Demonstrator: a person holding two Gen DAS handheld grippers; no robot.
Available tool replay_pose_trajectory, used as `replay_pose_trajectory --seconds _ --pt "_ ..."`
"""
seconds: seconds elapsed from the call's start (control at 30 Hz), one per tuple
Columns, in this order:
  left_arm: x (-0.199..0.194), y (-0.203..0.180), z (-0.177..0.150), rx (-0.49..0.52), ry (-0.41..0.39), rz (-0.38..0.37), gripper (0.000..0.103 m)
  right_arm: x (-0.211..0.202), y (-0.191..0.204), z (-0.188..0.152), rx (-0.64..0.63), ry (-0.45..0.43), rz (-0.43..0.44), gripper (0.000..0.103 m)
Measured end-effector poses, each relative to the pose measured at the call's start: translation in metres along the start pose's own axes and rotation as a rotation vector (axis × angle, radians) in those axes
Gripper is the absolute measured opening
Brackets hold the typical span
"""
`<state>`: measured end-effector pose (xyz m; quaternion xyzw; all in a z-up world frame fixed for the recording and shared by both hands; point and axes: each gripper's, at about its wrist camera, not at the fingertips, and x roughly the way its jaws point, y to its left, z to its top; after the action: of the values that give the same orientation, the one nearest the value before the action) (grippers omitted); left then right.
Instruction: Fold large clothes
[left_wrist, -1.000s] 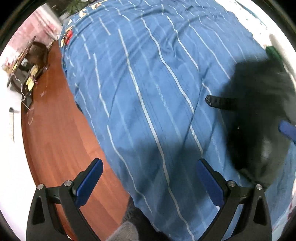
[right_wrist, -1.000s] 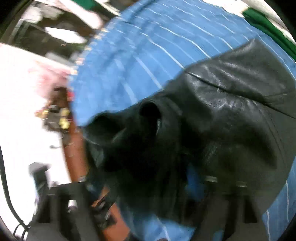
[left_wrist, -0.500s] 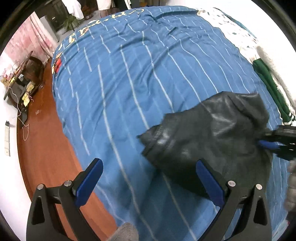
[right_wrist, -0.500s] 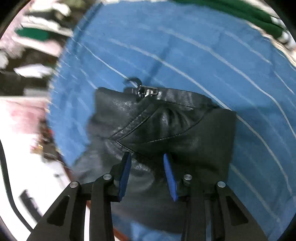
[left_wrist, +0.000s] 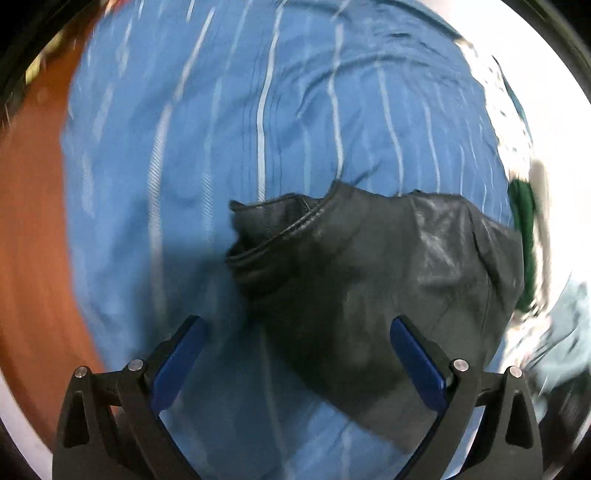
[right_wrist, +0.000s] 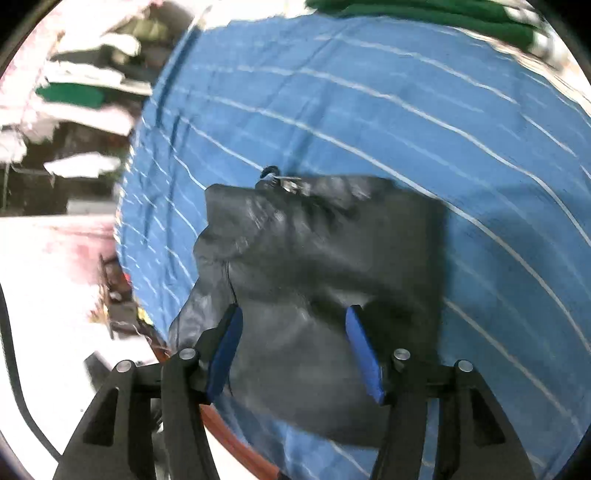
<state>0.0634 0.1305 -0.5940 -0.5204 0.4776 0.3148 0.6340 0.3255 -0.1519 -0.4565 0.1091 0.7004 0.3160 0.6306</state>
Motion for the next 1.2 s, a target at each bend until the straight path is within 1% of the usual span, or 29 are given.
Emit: replay_pose_trajectory --seconds 0.03,0.07,0.1,0.13,0.17,0.2,0.23,0.33,0.37,0.4,0.47,0.5,0.53,0.57,0.6,0.63,0.67,0.7,0.73,0.77,0.8,0.9,0.97,1.03,1.07,1.1,1.17,1.2 --pt "0.006 0.001 0.004 -0.014 -0.010 -0.007 0.088 -0.004 -0.007 -0.009 0.014 0.001 0.004 0.060" --pt "0.008 0.001 0.007 -0.010 -0.028 0.000 0.071 -0.003 -0.014 -0.021 0.029 0.008 0.006 0.060" --pt "0.007 0.000 0.009 0.000 -0.049 0.006 0.057 -0.002 -0.025 -0.028 0.039 0.014 0.012 0.060" --pt "0.006 0.000 0.011 0.012 -0.065 0.015 0.054 -0.001 -0.038 -0.038 0.042 0.025 0.000 0.060" --pt "0.005 0.002 0.015 0.024 -0.071 0.023 0.054 0.004 -0.042 -0.045 0.037 0.036 -0.020 0.060" --pt "0.004 0.005 0.017 0.032 -0.072 0.023 0.057 0.012 -0.046 -0.052 0.018 0.043 -0.036 0.060" --pt "0.004 0.006 0.018 0.056 -0.070 0.015 0.058 0.017 -0.047 -0.058 -0.021 0.039 -0.061 0.060" --pt "0.003 0.002 0.016 0.107 -0.061 0.014 0.058 0.028 -0.041 -0.061 -0.136 0.085 -0.171 0.059" --pt "0.002 0.000 0.015 0.114 -0.050 0.004 0.058 0.024 -0.038 -0.059 -0.143 0.098 -0.176 0.059" --pt "0.003 -0.001 0.013 0.119 -0.033 -0.012 0.058 0.019 -0.040 -0.058 -0.127 0.096 -0.155 0.059" --pt "0.005 -0.001 0.009 0.127 -0.030 -0.029 0.058 0.006 -0.052 -0.056 -0.061 0.067 -0.096 0.060" --pt "0.006 0.000 0.007 0.127 -0.035 -0.035 0.059 0.006 -0.056 -0.052 -0.028 0.056 -0.061 0.064" --pt "0.008 0.003 0.007 0.117 -0.042 -0.046 0.059 0.003 -0.076 -0.051 0.035 0.046 0.010 0.067" --pt "0.010 0.005 0.008 0.106 -0.049 -0.062 0.059 0.003 -0.091 -0.051 0.077 0.049 0.059 0.068" --pt "0.008 0.008 0.006 0.098 -0.060 -0.073 0.059 0.011 -0.113 -0.051 0.131 0.062 0.153 0.068" --pt "0.008 0.008 0.006 0.093 -0.072 -0.081 0.059 0.019 -0.124 -0.050 0.157 0.075 0.213 0.068" --pt "0.005 0.008 0.005 0.097 -0.097 -0.089 0.058 0.035 -0.144 -0.049 0.198 0.099 0.301 0.068" --pt "0.003 0.007 0.005 0.103 -0.116 -0.091 0.050 0.051 -0.160 -0.047 0.227 0.122 0.366 0.069" --pt "0.001 0.005 0.006 0.119 -0.139 -0.086 0.042 0.060 -0.166 -0.046 0.234 0.137 0.420 0.069" --pt "0.000 0.002 0.007 0.137 -0.151 -0.087 0.031 0.069 -0.173 -0.044 0.236 0.147 0.503 0.069" --pt "-0.001 -0.001 0.008 0.156 -0.157 -0.088 0.026 0.079 -0.173 -0.040 0.221 0.158 0.565 0.069" --pt "-0.006 -0.011 0.013 0.217 -0.196 -0.071 0.020 0.093 -0.159 -0.029 0.157 0.180 0.586 0.070" --pt "-0.011 -0.014 0.021 0.223 -0.213 -0.078 0.019 0.102 -0.150 -0.024 0.142 0.180 0.596 0.071" --pt "-0.016 -0.018 0.028 0.231 -0.232 -0.076 0.018 0.110 -0.142 -0.019 0.152 0.166 0.624 0.071" --pt "-0.022 -0.020 0.032 0.240 -0.248 -0.075 0.017 0.112 -0.138 -0.018 0.158 0.152 0.630 0.069" --pt "-0.027 -0.024 0.038 0.249 -0.264 -0.079 0.017 0.110 -0.140 -0.020 0.162 0.138 0.629 0.062" --pt "-0.036 -0.031 0.046 0.266 -0.283 -0.086 0.017 0.119 -0.132 -0.023 0.188 0.101 0.655 0.051" --pt "-0.041 -0.035 0.050 0.281 -0.291 -0.091 0.016 0.116 -0.128 -0.024 0.188 0.080 0.670 0.047"
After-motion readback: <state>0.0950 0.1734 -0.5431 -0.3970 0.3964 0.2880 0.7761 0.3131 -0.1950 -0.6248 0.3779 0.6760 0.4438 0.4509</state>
